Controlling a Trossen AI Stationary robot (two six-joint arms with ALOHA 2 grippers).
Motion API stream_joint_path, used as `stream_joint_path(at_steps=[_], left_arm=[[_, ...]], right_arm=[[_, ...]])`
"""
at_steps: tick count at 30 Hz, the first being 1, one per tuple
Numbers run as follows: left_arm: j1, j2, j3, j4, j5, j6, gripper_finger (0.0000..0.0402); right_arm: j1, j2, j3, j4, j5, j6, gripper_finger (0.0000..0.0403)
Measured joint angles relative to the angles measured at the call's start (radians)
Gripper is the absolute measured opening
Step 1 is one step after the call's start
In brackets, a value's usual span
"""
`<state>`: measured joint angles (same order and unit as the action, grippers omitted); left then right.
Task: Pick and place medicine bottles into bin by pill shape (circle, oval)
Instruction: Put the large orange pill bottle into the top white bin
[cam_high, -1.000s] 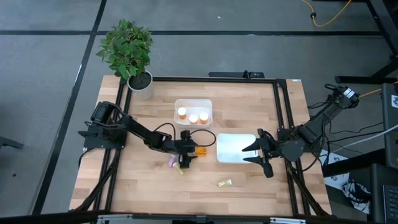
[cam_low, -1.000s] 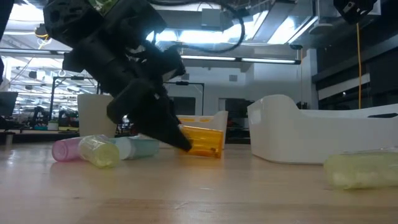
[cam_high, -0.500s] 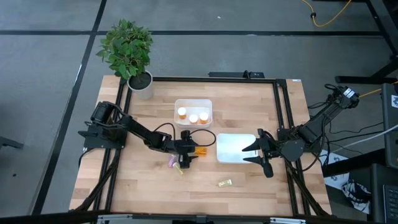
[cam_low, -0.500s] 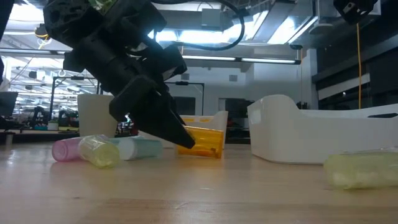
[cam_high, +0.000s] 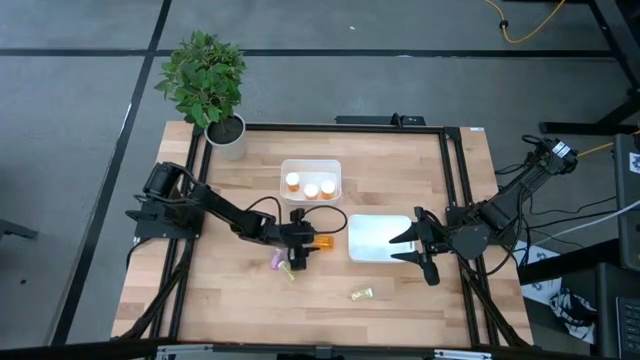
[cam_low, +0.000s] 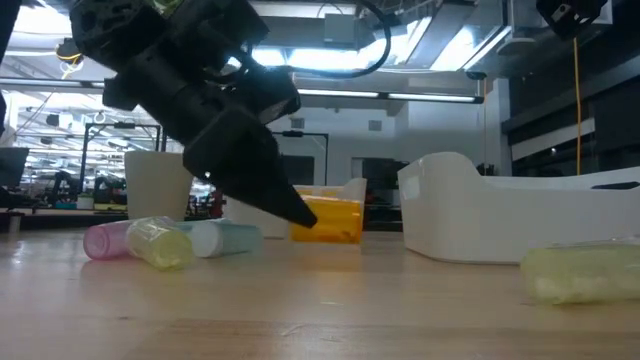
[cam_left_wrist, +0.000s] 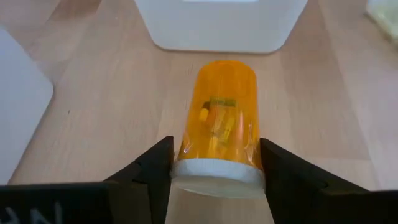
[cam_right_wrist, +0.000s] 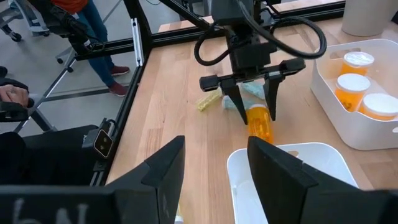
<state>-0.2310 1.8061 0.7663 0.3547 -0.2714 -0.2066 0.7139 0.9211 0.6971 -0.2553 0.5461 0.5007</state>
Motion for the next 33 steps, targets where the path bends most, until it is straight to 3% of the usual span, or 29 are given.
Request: stream_joint_path(at_steps=[3, 11, 18, 26, 33], left_arm=[[0.000, -0.032, 0.054, -0.121, 0.000, -0.002, 0.0188], [0.037, -0.070, 0.349, -0.743, -0.010, -0.003, 0.0188], [0.108, -0.070, 0.569, -1.116, 0.007, 0.054, 0.0188], [0.271, -0.070, 0.796, -1.333, 0.002, 0.090, 0.0188], [0.449, -0.070, 0.862, -1.380, 0.093, 0.079, 0.0188]], right_arm=[[0.000, 0.000, 0.000, -0.001, 0.000, 0.000, 0.0176], [0.000, 0.000, 0.000, -0.011, -0.001, 0.019, 0.0176], [0.000, 0.000, 0.000, -0.013, -0.031, 0.019, 0.0176], [0.000, 0.000, 0.000, -0.017, -0.109, 0.018, 0.0176], [0.000, 0.000, 0.000, -0.077, -0.151, 0.018, 0.0176]])
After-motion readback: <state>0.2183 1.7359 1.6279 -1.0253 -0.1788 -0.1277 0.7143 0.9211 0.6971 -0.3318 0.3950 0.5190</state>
